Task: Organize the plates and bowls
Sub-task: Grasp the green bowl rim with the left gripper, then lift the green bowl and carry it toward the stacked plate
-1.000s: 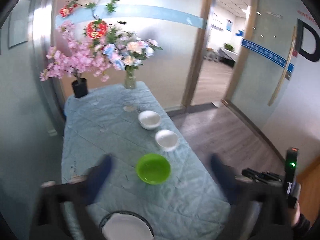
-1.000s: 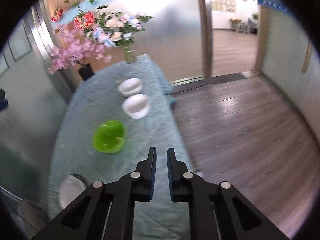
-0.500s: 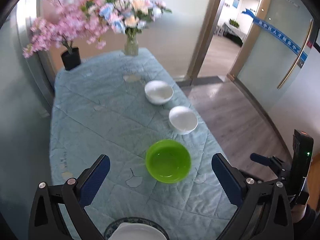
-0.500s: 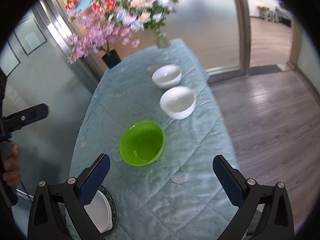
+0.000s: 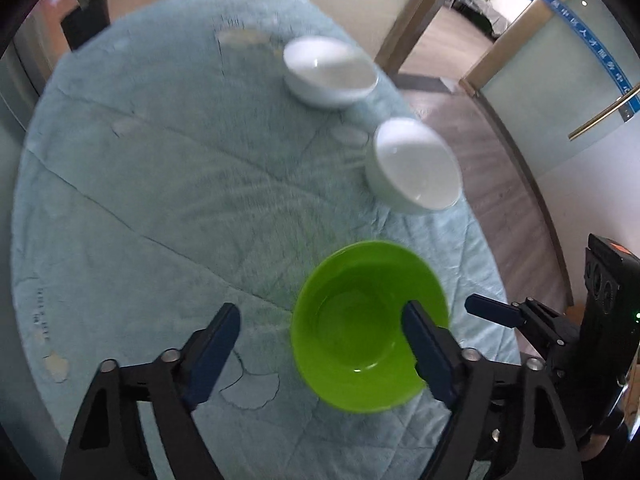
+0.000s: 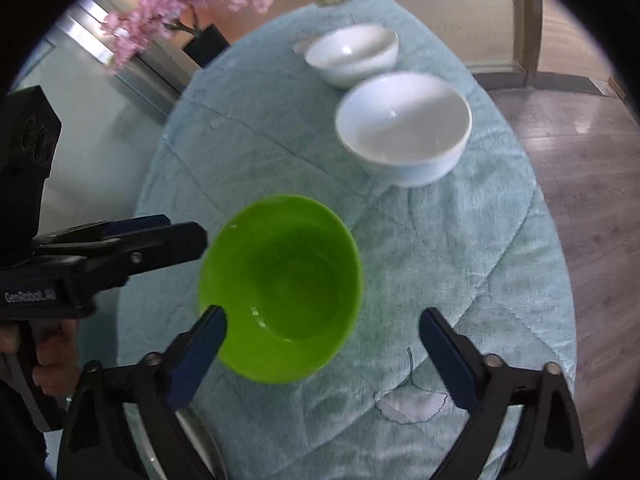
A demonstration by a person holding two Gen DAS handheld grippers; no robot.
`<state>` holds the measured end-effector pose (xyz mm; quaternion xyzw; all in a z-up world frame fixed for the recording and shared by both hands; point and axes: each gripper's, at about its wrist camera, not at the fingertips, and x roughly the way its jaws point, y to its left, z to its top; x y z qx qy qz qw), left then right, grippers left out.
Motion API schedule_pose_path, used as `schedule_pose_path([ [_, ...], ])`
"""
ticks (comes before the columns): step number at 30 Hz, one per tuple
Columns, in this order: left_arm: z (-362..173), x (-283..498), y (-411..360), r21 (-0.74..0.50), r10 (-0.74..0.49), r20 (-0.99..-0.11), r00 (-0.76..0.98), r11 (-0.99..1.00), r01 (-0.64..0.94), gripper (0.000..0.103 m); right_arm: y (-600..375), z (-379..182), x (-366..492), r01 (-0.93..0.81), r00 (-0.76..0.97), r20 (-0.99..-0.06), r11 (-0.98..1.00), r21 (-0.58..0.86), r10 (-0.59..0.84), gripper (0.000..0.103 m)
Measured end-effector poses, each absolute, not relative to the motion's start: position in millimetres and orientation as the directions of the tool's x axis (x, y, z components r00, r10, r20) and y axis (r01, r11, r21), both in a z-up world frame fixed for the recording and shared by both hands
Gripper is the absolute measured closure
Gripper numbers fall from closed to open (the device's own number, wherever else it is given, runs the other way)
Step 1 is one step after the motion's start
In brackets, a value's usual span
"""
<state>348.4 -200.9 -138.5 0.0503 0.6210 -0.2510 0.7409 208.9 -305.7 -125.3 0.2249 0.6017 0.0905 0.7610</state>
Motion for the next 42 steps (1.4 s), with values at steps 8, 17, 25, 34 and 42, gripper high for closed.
schedule_pose_path([
  [8, -175.4, 354.1, -208.2, -0.261, -0.294, -0.956, 0.006, 0.857, 0.444, 0.067, -304.8, -154.9, 206.0, 0.248, 0.181, -0.894, 0.861, 0.444, 0.409, 0.074],
  [17, -182.3, 350.9, -209.9, -0.227, -0.256, -0.967, 0.005, 0.864, 0.449, 0.102, -306.4, -165.2, 206.3, 0.321, 0.145, -0.902, 0.843, 0.432, 0.407, 0.093],
  [25, -134.1, 335.6, -210.6, -0.2, -0.275, -0.957, 0.096, 0.859, 0.471, 0.102, -310.8, -127.0, 207.1, 0.308, 0.193, -0.914, 0.863, 0.401, 0.356, 0.094],
  [34, 20.6, 306.8, -200.3, -0.162, -0.32, -0.905, 0.279, 0.868, 0.47, 0.102, -324.6, 7.7, 196.6, 0.234, 0.395, -0.865, 0.876, 0.422, 0.311, 0.095],
  [42, 177.6, 231.4, -190.2, -0.139, -0.386, -0.805, 0.451, 0.861, 0.489, 0.101, -339.4, 151.9, 170.5, 0.148, 0.59, -0.76, 0.888, 0.435, 0.274, 0.097],
])
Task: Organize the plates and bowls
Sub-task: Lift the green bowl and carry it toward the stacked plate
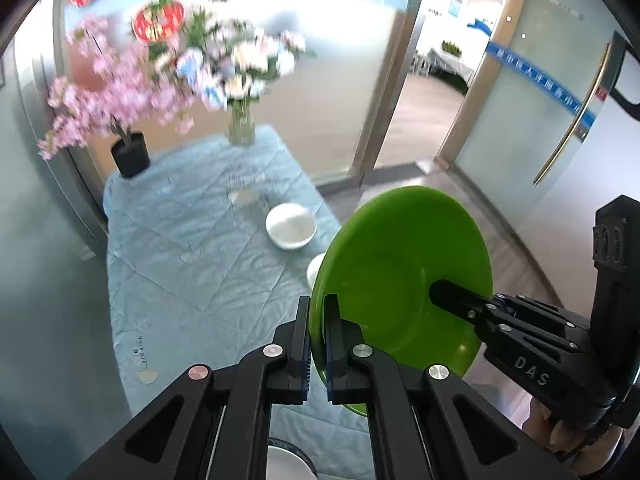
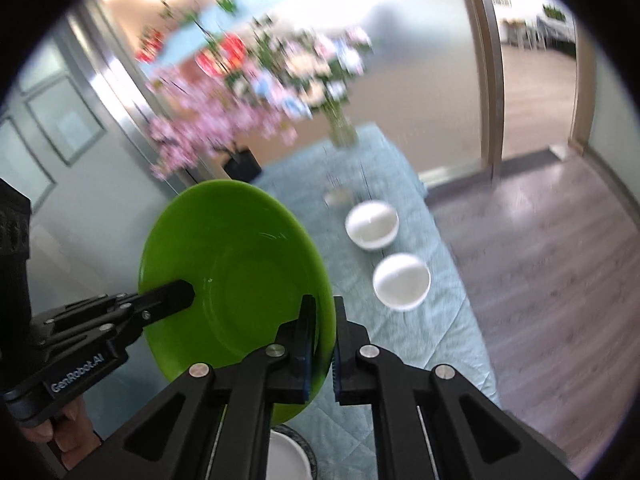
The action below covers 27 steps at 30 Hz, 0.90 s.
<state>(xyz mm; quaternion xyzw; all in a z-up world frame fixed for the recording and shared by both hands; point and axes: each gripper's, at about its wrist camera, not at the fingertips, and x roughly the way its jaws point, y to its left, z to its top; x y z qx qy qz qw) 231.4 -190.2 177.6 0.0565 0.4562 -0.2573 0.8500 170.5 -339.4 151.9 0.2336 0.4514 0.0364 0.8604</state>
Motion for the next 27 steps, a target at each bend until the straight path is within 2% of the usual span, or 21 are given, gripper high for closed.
schedule_pose_path([
  [6, 245.3, 147.5, -177.3, -0.149, -0.436, -0.738, 0.515, 0.85, 0.505, 0.101, -339.5, 212.5, 115.4, 0.098, 0.67, -0.698, 0.902, 0.42, 0.252, 0.097],
  [11, 256.3, 92.9, -168.0, -0.185, -0.454, -0.735, 0.504, 0.849, 0.494, 0.101, -331.7, 223.1, 81.3, 0.089, 0.672, -0.701, 0.913, 0.398, 0.24, 0.098],
  [17, 221.4, 34.7, -163.1, -0.188, -0.429, -0.769, 0.473, 0.86, 0.474, 0.101, -329.2, 207.4, 47.8, 0.089, 0.637, -0.724, 0.907, 0.412, 0.266, 0.098],
  [27, 130.9, -23.0, -169.7, -0.271, -0.425, -0.843, 0.331, 0.865, 0.422, 0.101, -328.4, 152.1, 0.1, 0.12, 0.517, -0.81, 0.914, 0.387, 0.275, 0.098],
])
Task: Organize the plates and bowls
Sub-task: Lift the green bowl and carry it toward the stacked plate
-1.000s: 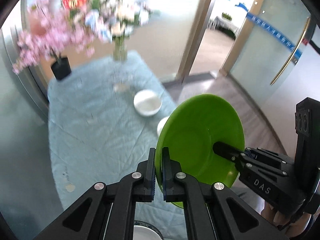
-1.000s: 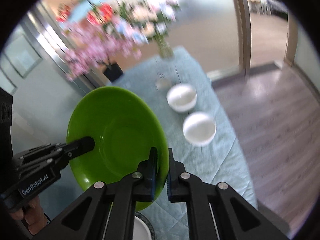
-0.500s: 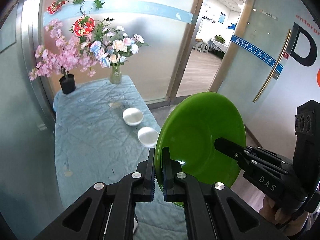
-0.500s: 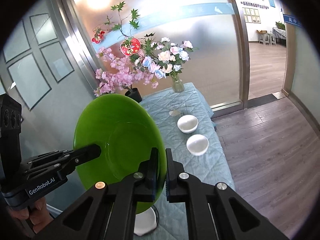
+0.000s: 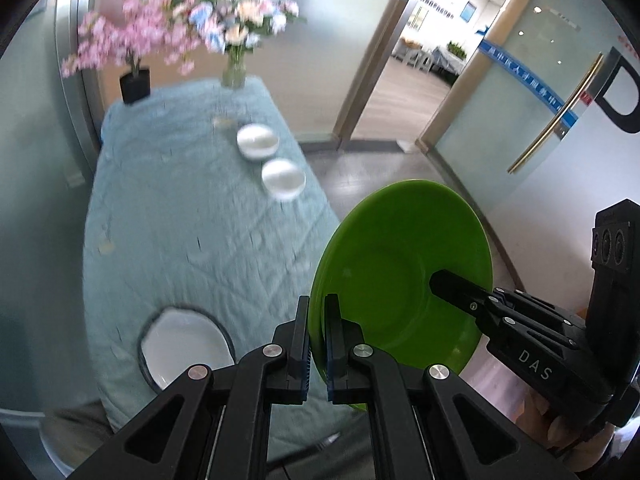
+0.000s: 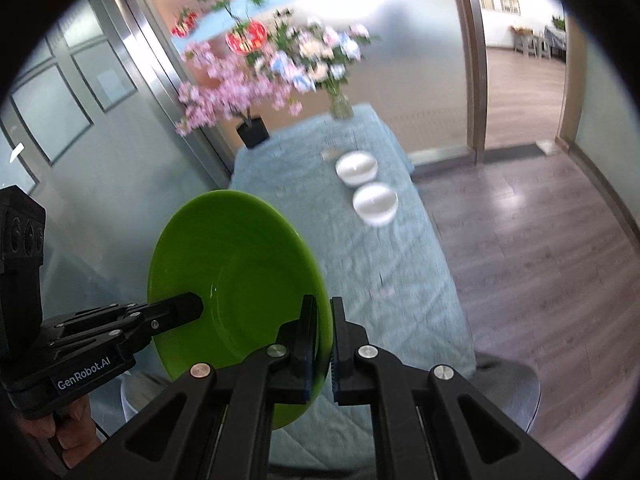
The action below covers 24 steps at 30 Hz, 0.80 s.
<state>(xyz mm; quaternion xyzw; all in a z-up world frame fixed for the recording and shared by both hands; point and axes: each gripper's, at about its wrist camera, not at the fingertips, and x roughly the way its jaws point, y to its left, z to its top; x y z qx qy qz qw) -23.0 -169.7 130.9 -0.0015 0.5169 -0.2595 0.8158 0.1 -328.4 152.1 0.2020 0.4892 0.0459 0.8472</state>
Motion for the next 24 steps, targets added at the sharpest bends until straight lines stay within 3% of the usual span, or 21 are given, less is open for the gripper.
schedule_pose_path([
  [11, -10.5, -11.7, -186.8, -0.319, -0.364, -0.928, 0.083, 0.888, 0.332, 0.101, -333.4, 36.4, -8.6, 0.265, 0.315, -0.893, 0.874, 0.407, 0.32, 0.098],
  [24, -100.8, 71.3, -195.7, -0.284, -0.288, -0.957, -0.026, 0.921, 0.265, 0.101, -330.3, -54.6, 34.3, 0.335, 0.164, -0.922, 0.859, 0.388, 0.352, 0.098],
])
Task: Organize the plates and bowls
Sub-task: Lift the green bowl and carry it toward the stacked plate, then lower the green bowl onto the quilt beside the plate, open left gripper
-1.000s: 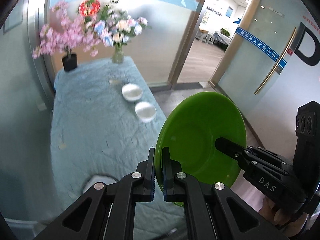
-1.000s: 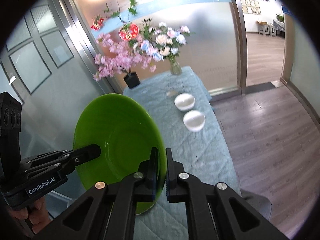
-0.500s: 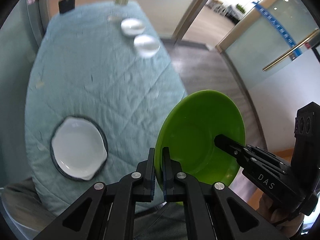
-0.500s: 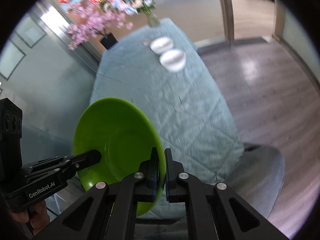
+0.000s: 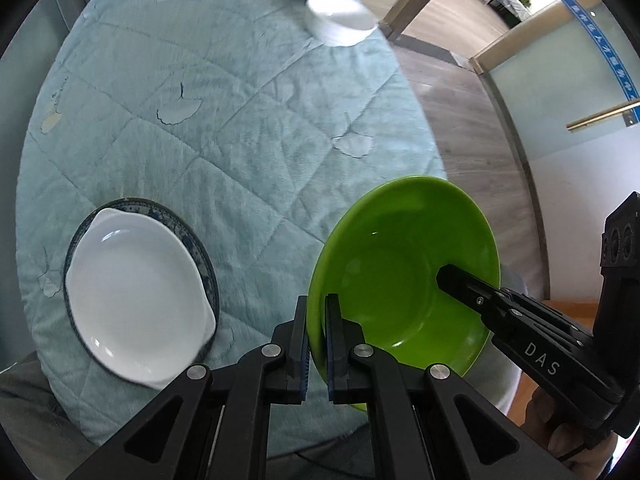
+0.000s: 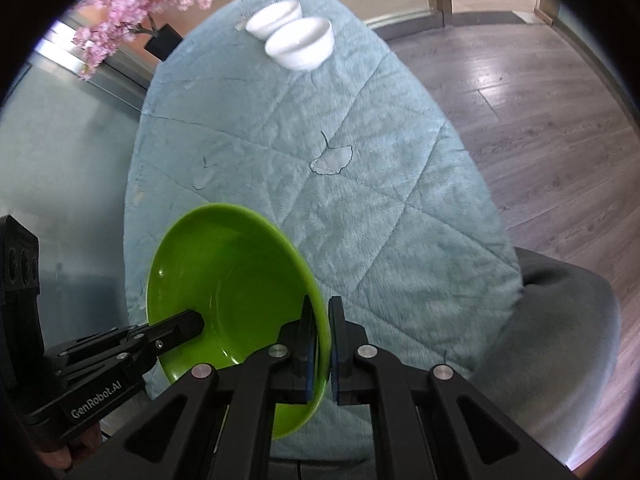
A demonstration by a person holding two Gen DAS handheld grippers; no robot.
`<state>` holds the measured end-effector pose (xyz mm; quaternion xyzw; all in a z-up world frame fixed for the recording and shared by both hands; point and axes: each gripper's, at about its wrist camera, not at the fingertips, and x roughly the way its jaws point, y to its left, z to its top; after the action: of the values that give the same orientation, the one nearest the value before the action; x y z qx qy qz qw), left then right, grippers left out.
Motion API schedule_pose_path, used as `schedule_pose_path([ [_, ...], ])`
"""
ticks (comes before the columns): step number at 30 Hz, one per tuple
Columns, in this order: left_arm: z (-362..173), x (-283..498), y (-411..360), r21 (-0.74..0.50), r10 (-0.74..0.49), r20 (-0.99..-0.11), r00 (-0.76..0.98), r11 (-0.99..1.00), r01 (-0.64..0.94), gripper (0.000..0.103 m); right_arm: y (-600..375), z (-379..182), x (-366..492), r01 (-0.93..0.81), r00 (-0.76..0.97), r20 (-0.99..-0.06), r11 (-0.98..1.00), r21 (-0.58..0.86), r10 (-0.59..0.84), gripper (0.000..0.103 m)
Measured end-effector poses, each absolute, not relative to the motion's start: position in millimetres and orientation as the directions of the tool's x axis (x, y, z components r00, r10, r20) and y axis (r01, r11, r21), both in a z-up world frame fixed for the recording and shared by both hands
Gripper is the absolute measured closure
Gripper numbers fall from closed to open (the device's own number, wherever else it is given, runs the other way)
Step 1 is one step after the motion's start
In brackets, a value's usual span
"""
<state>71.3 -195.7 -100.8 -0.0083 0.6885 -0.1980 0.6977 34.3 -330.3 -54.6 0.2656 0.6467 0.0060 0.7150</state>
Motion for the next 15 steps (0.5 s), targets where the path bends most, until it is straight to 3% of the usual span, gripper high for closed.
schedule_pose_path([
  [15, -166.0, 107.4, -202.8, -0.248, -0.223, -0.966, -0.134, 0.943, 0.223, 0.101, -324.9, -124.8, 60.4, 0.386, 0.033, -0.919, 0.843, 0.375, 0.394, 0.096],
])
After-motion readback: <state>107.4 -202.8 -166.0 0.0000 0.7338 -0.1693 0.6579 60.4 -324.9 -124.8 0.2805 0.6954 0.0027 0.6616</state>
